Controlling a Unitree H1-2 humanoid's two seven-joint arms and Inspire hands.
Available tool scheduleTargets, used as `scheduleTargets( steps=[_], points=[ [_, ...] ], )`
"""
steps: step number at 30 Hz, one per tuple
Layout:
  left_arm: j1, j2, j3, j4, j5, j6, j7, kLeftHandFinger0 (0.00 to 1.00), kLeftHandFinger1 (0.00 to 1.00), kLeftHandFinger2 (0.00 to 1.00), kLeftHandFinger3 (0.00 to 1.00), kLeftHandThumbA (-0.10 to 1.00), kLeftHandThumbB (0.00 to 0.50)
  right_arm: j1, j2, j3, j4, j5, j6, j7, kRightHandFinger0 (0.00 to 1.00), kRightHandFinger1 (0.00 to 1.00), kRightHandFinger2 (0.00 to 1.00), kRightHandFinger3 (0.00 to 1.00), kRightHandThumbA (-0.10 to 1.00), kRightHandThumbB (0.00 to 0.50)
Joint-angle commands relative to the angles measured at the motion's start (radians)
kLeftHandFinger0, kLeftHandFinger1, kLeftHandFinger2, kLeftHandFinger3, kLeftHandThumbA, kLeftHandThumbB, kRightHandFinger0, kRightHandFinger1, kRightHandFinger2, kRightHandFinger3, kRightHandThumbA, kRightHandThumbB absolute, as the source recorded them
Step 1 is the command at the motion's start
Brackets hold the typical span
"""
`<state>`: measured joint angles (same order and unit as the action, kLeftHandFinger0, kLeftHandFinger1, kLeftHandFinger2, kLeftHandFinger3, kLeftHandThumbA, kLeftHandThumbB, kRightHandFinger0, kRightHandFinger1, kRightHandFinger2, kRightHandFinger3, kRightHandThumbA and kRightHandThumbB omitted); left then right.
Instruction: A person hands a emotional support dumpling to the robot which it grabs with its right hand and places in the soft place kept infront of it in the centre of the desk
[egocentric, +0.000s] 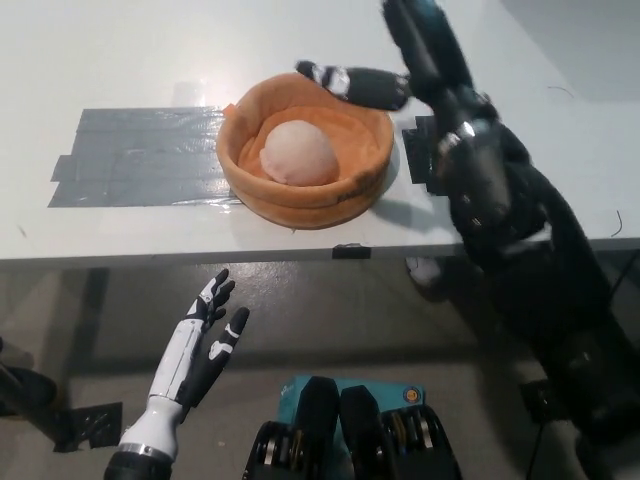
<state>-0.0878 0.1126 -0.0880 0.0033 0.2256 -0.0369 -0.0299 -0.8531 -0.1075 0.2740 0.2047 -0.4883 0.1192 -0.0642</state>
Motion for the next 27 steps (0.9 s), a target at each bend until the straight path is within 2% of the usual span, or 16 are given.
scheduleTargets(
  steps=[1, 3, 8, 12, 15, 16, 17, 23, 27],
  points=[
    [-0.057, 0.010, 0.010, -0.024, -0.012, -0.025, -0.001, 1.00, 1.00, 1.00, 1.00, 0.91, 0.037, 0.221, -0.109, -0.109, -0.508, 0.061, 0.048, 0.079, 1.00, 1.00, 1.00, 1.00, 0.83, 0.279],
    [-0.053, 0.009, 0.011, -0.023, -0.016, -0.022, -0.003, 1.00, 1.00, 1.00, 1.00, 0.91, 0.044, 0.329, -0.112, -0.117, -0.544, 0.065, 0.037, 0.067, 1.00, 1.00, 1.00, 1.00, 0.77, 0.256],
    [-0.042, 0.008, 0.006, -0.012, -0.007, -0.038, 0.005, 1.00, 1.00, 1.00, 1.00, 0.91, 0.025, 0.480, -0.096, -0.134, -0.449, 0.095, -0.071, 0.003, 1.00, 1.00, 1.00, 1.00, 0.72, 0.225],
    [-0.036, 0.004, 0.007, -0.013, -0.007, -0.029, 0.006, 1.00, 1.00, 1.00, 1.00, 0.90, 0.032, 0.544, -0.081, -0.147, -0.321, 0.106, -0.155, -0.022, 1.00, 1.00, 1.00, 1.00, 0.72, 0.210],
    [-0.030, 0.004, 0.006, -0.012, -0.007, -0.029, 0.004, 1.00, 1.00, 1.00, 1.00, 0.90, 0.032, 0.569, -0.073, -0.151, -0.252, 0.108, -0.164, -0.017, 1.00, 1.00, 1.00, 1.00, 0.76, 0.220],
    [-0.030, 0.005, 0.005, -0.010, -0.006, -0.030, 0.004, 1.00, 1.00, 1.00, 1.00, 0.89, 0.008, 0.578, -0.072, -0.150, -0.209, 0.097, -0.172, -0.027, 1.00, 1.00, 1.00, 1.00, 0.81, 0.220],
    [-0.029, 0.005, 0.005, -0.009, -0.006, -0.032, 0.004, 1.00, 1.00, 1.00, 1.00, 0.88, 0.007, 0.584, -0.072, -0.149, -0.175, 0.093, -0.187, -0.033, 1.00, 1.00, 1.00, 1.00, 0.82, 0.211],
    [-0.028, 0.007, 0.003, -0.006, 0.003, -0.036, 0.008, 1.00, 1.00, 1.00, 1.00, 0.87, 0.018, 0.573, -0.054, -0.147, -0.019, 0.140, -0.258, -0.019, 1.00, 1.00, 1.00, 1.00, 0.84, 0.212],
    [-0.034, 0.007, 0.003, -0.001, 0.005, -0.038, 0.009, 1.00, 1.00, 1.00, 1.00, 0.87, 0.017, 0.570, -0.039, -0.157, 0.032, 0.202, -0.281, 0.016, 1.00, 1.00, 1.00, 1.00, 0.86, 0.189]
  ],
)
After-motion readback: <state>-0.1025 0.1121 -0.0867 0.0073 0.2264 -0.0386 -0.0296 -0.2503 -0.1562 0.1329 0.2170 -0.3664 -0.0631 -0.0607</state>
